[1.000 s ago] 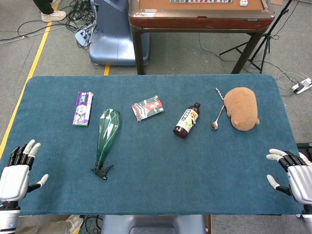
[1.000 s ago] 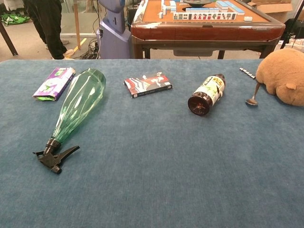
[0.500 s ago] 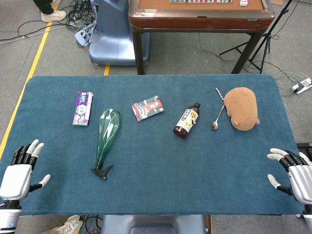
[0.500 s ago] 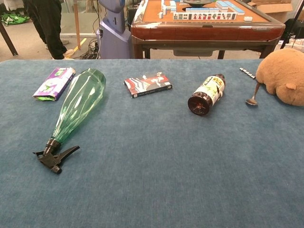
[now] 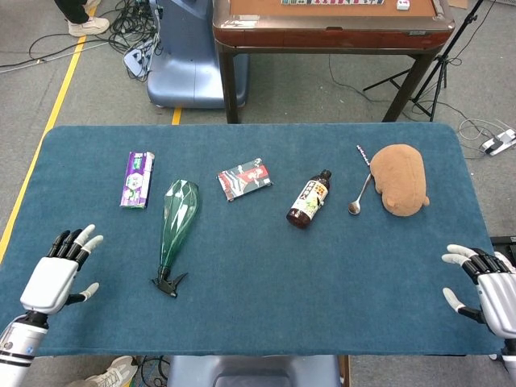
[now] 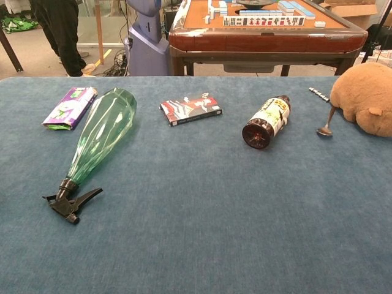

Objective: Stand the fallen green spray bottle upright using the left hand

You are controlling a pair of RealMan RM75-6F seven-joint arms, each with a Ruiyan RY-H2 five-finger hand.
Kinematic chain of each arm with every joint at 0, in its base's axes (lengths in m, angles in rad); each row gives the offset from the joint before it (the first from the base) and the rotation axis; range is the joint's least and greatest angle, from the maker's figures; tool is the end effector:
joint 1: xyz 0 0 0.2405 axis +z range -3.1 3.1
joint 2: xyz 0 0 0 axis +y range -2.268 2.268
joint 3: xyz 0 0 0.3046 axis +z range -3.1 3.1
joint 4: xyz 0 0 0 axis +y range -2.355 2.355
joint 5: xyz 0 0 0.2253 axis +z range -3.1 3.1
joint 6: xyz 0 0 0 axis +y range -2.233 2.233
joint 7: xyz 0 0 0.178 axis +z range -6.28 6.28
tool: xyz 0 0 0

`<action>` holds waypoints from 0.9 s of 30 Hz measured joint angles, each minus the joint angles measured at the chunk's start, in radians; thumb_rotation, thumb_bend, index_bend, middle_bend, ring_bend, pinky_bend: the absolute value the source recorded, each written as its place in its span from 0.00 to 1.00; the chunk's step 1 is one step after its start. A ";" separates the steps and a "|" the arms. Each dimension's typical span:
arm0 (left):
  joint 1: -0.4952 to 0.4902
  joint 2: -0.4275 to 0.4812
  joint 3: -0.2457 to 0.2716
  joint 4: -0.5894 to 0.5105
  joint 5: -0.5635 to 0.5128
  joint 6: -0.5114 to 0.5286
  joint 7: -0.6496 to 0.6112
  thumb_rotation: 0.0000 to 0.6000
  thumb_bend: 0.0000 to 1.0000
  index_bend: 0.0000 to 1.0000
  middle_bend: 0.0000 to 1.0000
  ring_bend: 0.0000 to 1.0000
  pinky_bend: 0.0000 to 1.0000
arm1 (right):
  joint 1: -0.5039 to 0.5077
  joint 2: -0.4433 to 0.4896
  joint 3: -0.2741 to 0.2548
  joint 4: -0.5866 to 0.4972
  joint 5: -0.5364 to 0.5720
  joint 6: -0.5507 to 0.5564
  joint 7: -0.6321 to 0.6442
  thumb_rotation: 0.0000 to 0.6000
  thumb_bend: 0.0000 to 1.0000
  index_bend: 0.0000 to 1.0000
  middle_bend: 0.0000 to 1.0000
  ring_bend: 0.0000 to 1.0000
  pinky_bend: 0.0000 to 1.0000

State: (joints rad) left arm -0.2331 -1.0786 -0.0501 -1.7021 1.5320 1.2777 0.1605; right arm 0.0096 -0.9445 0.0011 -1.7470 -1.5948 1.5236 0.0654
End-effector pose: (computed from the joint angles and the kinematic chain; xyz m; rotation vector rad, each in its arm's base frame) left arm -0.3157 0.2639 0.1357 -1.6685 -0.8331 -0.8209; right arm -0.3428 -0.1813 0.2069 1.4180 -0.9435 0.9108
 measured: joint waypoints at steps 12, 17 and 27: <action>-0.171 0.040 -0.013 -0.009 -0.149 -0.332 -0.052 0.57 0.23 0.12 0.11 0.00 0.00 | -0.005 0.006 -0.001 -0.006 0.000 0.005 -0.005 1.00 0.28 0.32 0.25 0.18 0.29; -0.244 0.033 -0.027 -0.014 -0.230 -0.440 -0.057 0.46 0.23 0.12 0.12 0.00 0.00 | -0.006 0.007 -0.002 -0.006 0.003 0.004 -0.006 1.00 0.28 0.32 0.25 0.18 0.29; -0.360 -0.019 -0.028 0.003 -0.426 -0.558 0.077 0.38 0.22 0.07 0.13 0.00 0.00 | -0.006 0.006 -0.001 0.000 0.009 0.000 -0.002 1.00 0.28 0.32 0.25 0.18 0.29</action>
State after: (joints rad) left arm -0.5931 -1.0981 -0.0780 -1.6991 1.1055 0.7195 0.2372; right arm 0.0033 -0.9383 0.0003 -1.7475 -1.5853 1.5236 0.0638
